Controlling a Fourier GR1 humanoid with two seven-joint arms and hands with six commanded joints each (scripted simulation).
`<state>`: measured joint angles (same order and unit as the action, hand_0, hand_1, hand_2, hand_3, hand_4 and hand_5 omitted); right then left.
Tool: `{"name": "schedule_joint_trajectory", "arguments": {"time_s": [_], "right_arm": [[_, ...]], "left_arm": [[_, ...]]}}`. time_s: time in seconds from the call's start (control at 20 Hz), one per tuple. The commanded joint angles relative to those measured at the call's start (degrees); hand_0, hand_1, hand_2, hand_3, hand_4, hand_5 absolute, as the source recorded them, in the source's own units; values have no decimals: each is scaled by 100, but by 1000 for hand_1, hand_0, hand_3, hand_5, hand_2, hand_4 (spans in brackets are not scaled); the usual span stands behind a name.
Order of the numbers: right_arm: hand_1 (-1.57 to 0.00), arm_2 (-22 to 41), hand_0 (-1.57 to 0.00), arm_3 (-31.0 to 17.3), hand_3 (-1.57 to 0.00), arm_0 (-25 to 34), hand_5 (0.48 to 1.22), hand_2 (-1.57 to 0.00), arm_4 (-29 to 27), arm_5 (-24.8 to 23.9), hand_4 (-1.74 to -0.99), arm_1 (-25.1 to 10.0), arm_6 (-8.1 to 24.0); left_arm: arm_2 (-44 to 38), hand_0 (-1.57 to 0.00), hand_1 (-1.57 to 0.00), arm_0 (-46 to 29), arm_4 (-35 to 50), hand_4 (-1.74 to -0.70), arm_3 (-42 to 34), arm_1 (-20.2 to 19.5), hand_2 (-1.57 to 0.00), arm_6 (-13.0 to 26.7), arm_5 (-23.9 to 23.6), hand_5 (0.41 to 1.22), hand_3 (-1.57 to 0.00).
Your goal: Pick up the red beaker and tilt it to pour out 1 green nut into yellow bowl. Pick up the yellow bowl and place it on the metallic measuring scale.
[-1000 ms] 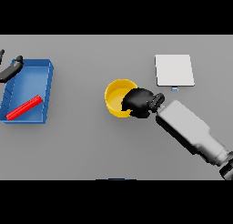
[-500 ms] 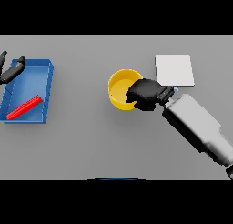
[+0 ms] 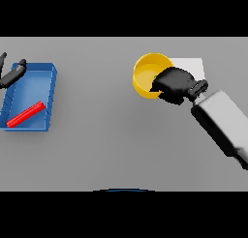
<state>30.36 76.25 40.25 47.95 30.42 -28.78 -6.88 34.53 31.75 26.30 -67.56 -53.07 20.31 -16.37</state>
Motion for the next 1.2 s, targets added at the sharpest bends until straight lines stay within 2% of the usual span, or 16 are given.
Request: {"name": "schedule_joint_trajectory", "arguments": {"time_s": [0.0, 0.2, 0.3, 0.4, 0.65, 0.75, 0.85, 0.9, 1.0, 1.15], "right_arm": [[-1570, -41, -1566, -88, -1149, 68, 1220, -1516, 8, -64, -1741, -59, -106], [-1571, -261, -1569, -557, -1151, 148, 1221, -1534, 26, -379, -1741, -112, -155], [-1571, -384, -1570, -968, -1150, 267, 1221, -1537, 88, -597, -1741, -110, -134], [-1571, -440, -1570, -1356, -1143, 377, 1221, -1540, 142, -805, -1741, -194, -414], [-1571, -618, -1571, -2224, -1156, 447, 1221, -1519, 259, -1264, -1741, -164, -454], [-1571, -686, -1571, -2649, -1195, 573, 1221, -1487, 295, -1447, -1741, -91, -545], [-1571, -732, -1571, -3021, -1268, 648, 1221, -1464, 330, -1561, -1741, 30, -472], [-1571, -773, -1571, -3176, -1295, 676, 1221, -1451, 314, -1608, -1741, 36, -559], [-1571, -845, -1571, -3500, -1331, 747, 1221, -1428, 294, -1638, -1741, 90, -613], [-1571, -930, -1548, -3800, -1407, 804, 1221, -1393, 237, -1636, -1741, 176, -696]], "left_arm": [[-20, 1, 1, -46, 18, -725, -19, -19, 1, -54, -10, 704, 1], [10, 1, 1, -5, -1, -729, 7, 12, 1, 102, -32, 717, 1], [10, 1, 1, 9, 20, -731, 31, 37, 1, 175, -30, 724, 1], [-23, 1, 1, -38, 44, -737, -65, -35, 1, 178, -74, 730, 1], [22, 1, 1, -29, -9, -722, -147, -109, 1, 272, -64, 732, 1], [-11, 1, 1, -152, 55, -720, -205, -187, 1, 243, -38, 720, 1], [-19, 1, 1, -132, 71, -724, -244, -172, 1, 266, -70, 714, 1], [-26, 1, 1, -88, 62, -726, -167, -159, 1, 262, -32, 713, 1], [22, 1, 1, -36, 40, -726, -197, -128, 1, 401, -49, 710, 1], [32, 1, 1, -82, 21, -729, -190, -88, 1, 320, -88, 714, 1]]}}
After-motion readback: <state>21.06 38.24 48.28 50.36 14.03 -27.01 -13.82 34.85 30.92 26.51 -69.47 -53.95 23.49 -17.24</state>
